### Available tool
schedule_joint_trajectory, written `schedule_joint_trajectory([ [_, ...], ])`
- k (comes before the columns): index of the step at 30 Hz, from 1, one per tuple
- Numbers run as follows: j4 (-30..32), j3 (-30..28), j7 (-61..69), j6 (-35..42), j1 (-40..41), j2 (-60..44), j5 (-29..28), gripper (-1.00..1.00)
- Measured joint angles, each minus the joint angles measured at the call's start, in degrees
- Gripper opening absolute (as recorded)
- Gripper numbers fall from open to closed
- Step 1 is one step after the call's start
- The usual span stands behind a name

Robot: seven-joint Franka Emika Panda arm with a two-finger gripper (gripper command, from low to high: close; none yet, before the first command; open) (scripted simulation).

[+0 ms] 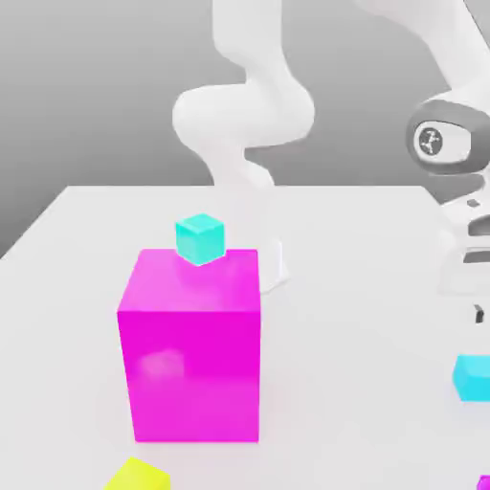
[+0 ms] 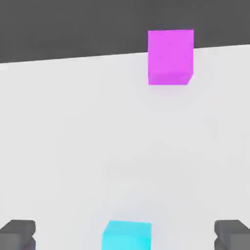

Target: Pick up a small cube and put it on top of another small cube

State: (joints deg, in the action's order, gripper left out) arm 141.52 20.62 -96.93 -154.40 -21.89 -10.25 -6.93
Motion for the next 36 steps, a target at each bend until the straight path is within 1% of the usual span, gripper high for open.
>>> schedule_joint_trajectory([
  [2, 0.3, -1.7, -5.8, -1.7, -3.4, -4.3, -4.3, 0.00],
  [6, -1.2, -7.0, -11.2, -7.5, -8.3, -12.6, -10.2, 0.00],
  [7, -1.6, -8.1, -12.1, -8.9, -9.2, -14.4, -11.2, -1.00],
  [13, -1.8, -8.7, -12.5, -9.7, -9.7, -15.3, -11.8, -1.00],
  [15, -1.4, -7.6, -11.7, -8.2, -8.8, -13.4, -10.7, -1.00],
  [19, 0.4, -3.5, -7.2, -2.6, -5.8, -5.8, -5.0, -1.00],
  [22, 1.9, -2.6, 3.0, 1.9, -1.5, 0.7, 1.1, -1.00],
  [25, 3.3, -4.2, 13.8, 6.6, 2.6, 7.2, 6.3, -1.00],
  [29, 5.1, -7.4, 26.3, 13.1, 6.2, 15.7, 10.4, -1.00],
  [32, 6.5, -11.0, 34.2, 18.0, 7.5, 21.9, 11.3, -1.00],
  [36, 8.3, -16.0, 43.3, 24.4, 10.1, 30.1, 10.5, -1.00],
])
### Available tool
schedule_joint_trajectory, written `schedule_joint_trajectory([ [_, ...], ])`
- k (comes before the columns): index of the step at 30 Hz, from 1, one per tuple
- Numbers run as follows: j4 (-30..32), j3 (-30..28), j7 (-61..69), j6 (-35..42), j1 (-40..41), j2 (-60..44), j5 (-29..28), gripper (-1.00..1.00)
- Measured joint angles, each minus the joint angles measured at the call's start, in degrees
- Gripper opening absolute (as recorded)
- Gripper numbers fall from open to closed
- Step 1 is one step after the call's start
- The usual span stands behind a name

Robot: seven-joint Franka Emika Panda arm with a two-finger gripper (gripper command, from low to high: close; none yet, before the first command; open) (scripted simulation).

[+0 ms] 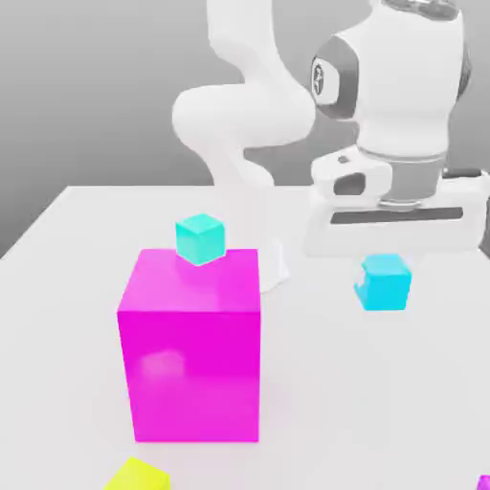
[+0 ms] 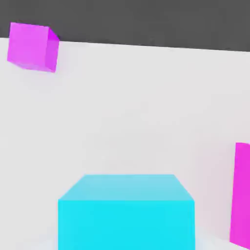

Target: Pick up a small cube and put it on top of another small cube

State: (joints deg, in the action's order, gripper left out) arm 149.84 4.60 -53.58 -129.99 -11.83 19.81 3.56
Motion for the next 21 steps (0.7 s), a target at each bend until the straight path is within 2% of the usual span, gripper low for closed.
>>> schedule_joint_trajectory([
  [13, 5.9, -13.7, 23.5, 21.0, 10.7, 27.1, -10.2, -1.00],
  [17, 11.7, -15.3, 25.1, 15.2, 12.2, 27.1, -11.9, -1.00],
  [18, 13.3, -15.5, 25.2, 13.0, 12.5, 26.5, -12.1, 1.00],
  [21, 13.3, -15.5, 25.2, 13.0, 12.5, 26.5, -12.1, 1.00],
])
